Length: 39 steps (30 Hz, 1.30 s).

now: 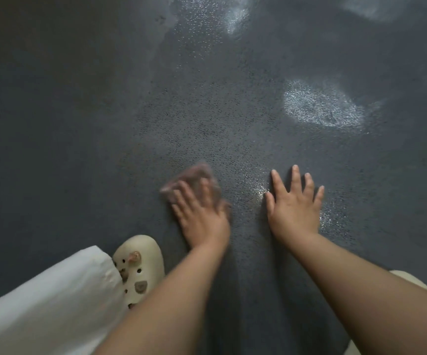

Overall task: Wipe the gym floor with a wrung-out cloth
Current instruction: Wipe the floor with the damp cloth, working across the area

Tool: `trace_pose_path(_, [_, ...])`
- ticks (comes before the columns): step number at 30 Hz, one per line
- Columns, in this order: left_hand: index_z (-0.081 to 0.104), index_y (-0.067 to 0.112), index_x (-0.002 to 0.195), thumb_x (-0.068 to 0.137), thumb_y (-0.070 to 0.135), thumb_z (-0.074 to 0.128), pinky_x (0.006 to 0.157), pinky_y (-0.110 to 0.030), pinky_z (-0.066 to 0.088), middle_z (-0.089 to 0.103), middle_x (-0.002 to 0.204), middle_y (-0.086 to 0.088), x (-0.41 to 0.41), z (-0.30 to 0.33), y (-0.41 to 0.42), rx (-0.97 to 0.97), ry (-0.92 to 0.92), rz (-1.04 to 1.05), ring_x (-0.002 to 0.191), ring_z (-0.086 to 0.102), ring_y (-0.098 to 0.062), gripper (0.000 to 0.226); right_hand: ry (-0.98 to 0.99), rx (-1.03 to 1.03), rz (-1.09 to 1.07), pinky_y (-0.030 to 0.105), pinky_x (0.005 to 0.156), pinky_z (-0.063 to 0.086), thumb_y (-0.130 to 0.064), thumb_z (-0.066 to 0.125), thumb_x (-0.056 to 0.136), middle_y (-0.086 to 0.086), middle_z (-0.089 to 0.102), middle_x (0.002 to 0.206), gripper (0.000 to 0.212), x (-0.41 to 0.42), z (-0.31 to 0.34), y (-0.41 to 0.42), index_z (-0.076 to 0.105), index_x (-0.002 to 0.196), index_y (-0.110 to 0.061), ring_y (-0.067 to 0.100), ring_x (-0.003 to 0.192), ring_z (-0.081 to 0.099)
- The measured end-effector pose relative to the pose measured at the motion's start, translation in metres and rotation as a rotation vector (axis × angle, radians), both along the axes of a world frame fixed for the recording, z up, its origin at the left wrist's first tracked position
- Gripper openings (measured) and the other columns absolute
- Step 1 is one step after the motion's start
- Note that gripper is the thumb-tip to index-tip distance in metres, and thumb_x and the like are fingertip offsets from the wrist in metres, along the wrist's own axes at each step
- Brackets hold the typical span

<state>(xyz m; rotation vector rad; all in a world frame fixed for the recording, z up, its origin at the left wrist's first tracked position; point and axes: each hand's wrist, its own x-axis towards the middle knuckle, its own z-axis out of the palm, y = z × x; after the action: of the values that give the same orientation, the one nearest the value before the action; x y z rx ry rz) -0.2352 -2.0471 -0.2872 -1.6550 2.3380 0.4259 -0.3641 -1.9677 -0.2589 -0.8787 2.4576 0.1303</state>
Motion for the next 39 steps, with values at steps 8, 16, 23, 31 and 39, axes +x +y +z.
trace_pose_path(8, [-0.013, 0.035, 0.146, 0.093, 0.054, 0.015, 0.111, -0.040, -0.018, -0.025, 0.154, -0.008, -0.018, -0.001, 0.006, 0.060, -0.072, -0.811, 0.139, -0.028, -0.024, 0.063, 0.022, -0.007, -0.137, 0.049, 0.116, 0.001, -0.045, 0.029, 0.099, 0.007, 0.001, 0.159, 0.055, -0.003, -0.002, 0.017, 0.013, 0.150, -0.034, 0.032, 0.144, 0.004])
trace_pose_path(16, [-0.006, 0.023, 0.151, 0.100, 0.047, 0.025, 0.116, -0.040, -0.007, -0.017, 0.157, -0.011, 0.027, -0.001, -0.089, 0.047, -0.072, -0.048, 0.145, -0.016, -0.027, 0.065, -0.013, 0.016, -0.078, 0.049, 0.116, -0.002, -0.045, 0.026, 0.100, 0.005, -0.005, 0.159, 0.055, 0.000, 0.001, 0.031, 0.007, 0.151, -0.033, 0.029, 0.146, -0.003])
trace_pose_path(23, [0.013, 0.015, 0.151, 0.096, 0.042, 0.043, 0.116, -0.044, -0.002, 0.003, 0.155, -0.026, 0.026, -0.007, -0.015, -0.012, 0.053, 0.294, 0.144, 0.002, -0.041, 0.068, -0.035, -0.049, -0.076, 0.050, 0.115, 0.000, -0.042, 0.028, 0.101, 0.003, -0.001, 0.160, 0.053, -0.005, -0.002, 0.038, 0.012, 0.151, -0.033, 0.025, 0.146, -0.002])
trace_pose_path(31, [-0.014, 0.020, 0.149, 0.098, 0.048, 0.028, 0.106, -0.039, -0.025, -0.038, 0.144, -0.007, -0.029, 0.017, 0.132, 0.349, 0.023, -0.692, 0.124, -0.044, -0.020, 0.071, 0.025, -0.327, -0.170, 0.040, 0.117, 0.005, -0.024, 0.039, 0.100, 0.011, 0.015, 0.157, 0.046, -0.003, 0.001, 0.059, 0.035, 0.145, -0.017, 0.026, 0.144, 0.014])
trace_pose_path(39, [0.062, 0.006, 0.120, 0.082, 0.017, 0.041, 0.095, -0.041, 0.047, 0.058, 0.129, -0.015, 0.019, 0.027, 0.049, 0.172, 0.278, -0.748, 0.115, 0.057, -0.034, 0.045, 0.119, -0.520, -0.157, 0.043, 0.096, 0.043, -0.025, 0.040, 0.082, 0.016, 0.059, 0.119, 0.041, 0.076, -0.020, 0.072, 0.062, 0.113, -0.011, 0.029, 0.110, 0.049])
